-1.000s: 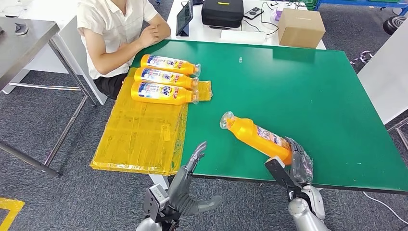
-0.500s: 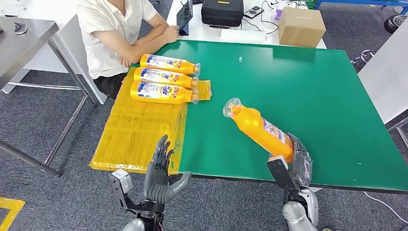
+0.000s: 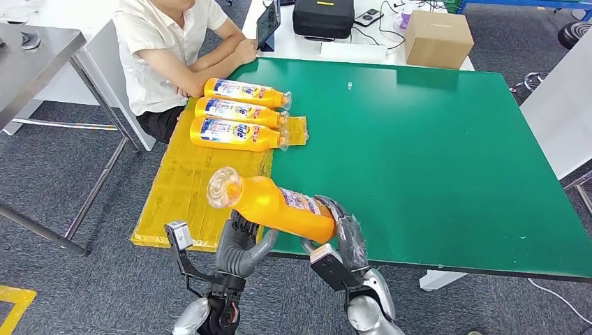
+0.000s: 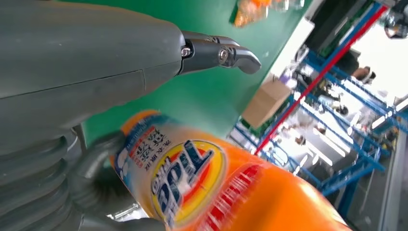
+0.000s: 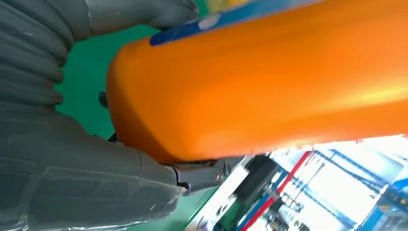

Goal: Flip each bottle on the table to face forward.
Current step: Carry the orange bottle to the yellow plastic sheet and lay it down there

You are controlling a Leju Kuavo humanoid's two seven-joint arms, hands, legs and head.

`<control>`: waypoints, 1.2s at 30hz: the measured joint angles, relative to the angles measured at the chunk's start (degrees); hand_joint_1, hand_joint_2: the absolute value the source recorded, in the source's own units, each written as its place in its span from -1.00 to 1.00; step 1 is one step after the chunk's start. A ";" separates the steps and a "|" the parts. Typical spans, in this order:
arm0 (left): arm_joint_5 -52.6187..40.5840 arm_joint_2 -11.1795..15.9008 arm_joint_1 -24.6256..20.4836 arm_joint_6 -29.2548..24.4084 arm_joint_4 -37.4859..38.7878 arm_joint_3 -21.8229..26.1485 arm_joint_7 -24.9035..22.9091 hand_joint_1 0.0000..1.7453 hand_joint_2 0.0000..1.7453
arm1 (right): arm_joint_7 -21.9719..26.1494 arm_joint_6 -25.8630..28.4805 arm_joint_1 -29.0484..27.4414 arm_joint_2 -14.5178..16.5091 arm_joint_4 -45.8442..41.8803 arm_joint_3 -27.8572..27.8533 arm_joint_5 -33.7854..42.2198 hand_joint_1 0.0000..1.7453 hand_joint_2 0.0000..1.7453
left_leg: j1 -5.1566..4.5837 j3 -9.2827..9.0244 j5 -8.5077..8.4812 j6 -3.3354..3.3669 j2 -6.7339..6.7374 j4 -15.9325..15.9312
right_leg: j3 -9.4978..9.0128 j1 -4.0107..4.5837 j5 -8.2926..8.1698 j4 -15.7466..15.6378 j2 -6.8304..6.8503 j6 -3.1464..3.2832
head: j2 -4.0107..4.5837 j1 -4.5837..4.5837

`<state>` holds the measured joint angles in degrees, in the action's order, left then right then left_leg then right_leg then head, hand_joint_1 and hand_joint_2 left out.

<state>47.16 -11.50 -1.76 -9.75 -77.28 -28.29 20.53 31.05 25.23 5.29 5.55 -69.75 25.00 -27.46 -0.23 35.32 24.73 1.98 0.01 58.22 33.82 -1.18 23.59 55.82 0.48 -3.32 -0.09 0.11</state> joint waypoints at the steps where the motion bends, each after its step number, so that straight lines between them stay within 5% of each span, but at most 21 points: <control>1: 0.12 -0.03 -0.19 0.43 0.20 -0.05 -0.06 -1.00 1.00 | 0.02 -0.05 0.15 0.02 0.01 0.62 0.18 0.99 1.00 | 0.00 0.00 0.00 0.00 0.00 0.00 | 0.00 0.00 0.00 0.00 0.00 0.00 | 0.00 0.01; 29: -4.42 -0.89 -3.49 -0.74 1.28 -1.87 6.10 -0.97 1.00 | 0.08 -3.08 3.25 0.11 3.02 10.58 0.80 1.00 1.00 | -0.02 0.03 0.00 0.00 0.04 0.00 | 0.06 -0.01 0.00 0.00 -0.01 0.00 | 0.00 0.00; 33: -6.02 -0.87 -3.27 -0.40 0.45 -1.86 6.59 1.00 1.00 | -0.16 -3.11 3.40 0.11 3.13 10.64 0.83 0.98 1.00 | -0.01 0.03 0.00 0.00 0.04 0.00 | 0.06 -0.01 0.00 0.00 -0.02 0.00 | 0.00 -0.01; 36: -6.23 -0.87 -3.17 -0.28 0.07 -1.78 6.54 1.00 1.00 | -0.25 -3.31 3.60 0.11 3.17 10.70 0.63 0.74 1.00 | -0.01 0.03 0.00 0.00 0.04 0.00 | 0.07 -0.01 0.00 0.00 -0.02 0.00 | 0.00 -0.01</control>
<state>40.93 -12.37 -4.93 -10.02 -77.21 -30.07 27.07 30.81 21.92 8.88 5.66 -66.57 35.70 -26.83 -0.25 35.35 24.73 1.98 0.05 58.23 33.89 -1.19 23.59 55.82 0.46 -3.31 -0.09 0.10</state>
